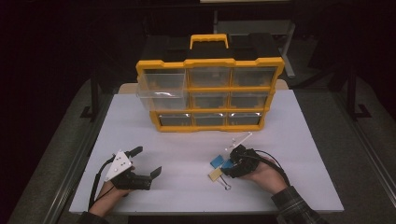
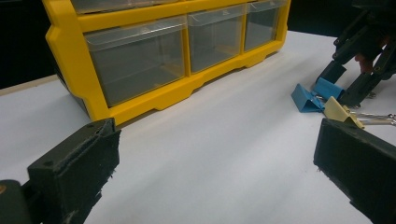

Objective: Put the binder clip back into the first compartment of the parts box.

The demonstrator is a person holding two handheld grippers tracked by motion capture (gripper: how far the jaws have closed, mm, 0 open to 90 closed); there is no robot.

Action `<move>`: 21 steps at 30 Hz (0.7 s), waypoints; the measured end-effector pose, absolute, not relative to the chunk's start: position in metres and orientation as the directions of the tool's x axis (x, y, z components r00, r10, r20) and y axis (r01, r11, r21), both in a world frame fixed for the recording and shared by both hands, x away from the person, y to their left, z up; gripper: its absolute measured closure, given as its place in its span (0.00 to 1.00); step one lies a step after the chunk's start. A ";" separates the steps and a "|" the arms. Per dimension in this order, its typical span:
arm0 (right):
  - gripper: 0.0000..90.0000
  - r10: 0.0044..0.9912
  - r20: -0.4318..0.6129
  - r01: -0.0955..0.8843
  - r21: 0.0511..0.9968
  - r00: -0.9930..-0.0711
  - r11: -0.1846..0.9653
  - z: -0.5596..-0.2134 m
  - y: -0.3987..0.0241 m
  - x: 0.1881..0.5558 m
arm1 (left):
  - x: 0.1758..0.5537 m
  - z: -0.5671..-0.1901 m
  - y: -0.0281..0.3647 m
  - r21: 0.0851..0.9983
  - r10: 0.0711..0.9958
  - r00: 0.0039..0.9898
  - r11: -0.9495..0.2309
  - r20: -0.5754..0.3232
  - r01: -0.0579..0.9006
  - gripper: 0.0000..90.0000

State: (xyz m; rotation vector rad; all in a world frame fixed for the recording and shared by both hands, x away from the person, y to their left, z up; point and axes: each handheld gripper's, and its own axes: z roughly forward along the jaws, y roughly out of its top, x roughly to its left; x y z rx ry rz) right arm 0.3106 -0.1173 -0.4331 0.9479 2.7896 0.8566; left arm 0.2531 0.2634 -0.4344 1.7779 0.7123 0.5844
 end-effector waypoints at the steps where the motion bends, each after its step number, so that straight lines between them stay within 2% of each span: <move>1: 0.54 0.578 0.110 0.539 0.533 -0.809 0.652 -0.433 -0.117 0.311 | 0.253 -0.434 0.263 0.954 0.714 0.699 -0.236 0.041 0.185 0.00; 21: 0.54 0.564 0.162 0.547 0.557 -0.810 0.626 -0.420 -0.124 0.316 | 0.253 -0.435 0.263 0.955 0.711 0.702 -0.233 0.037 0.186 0.00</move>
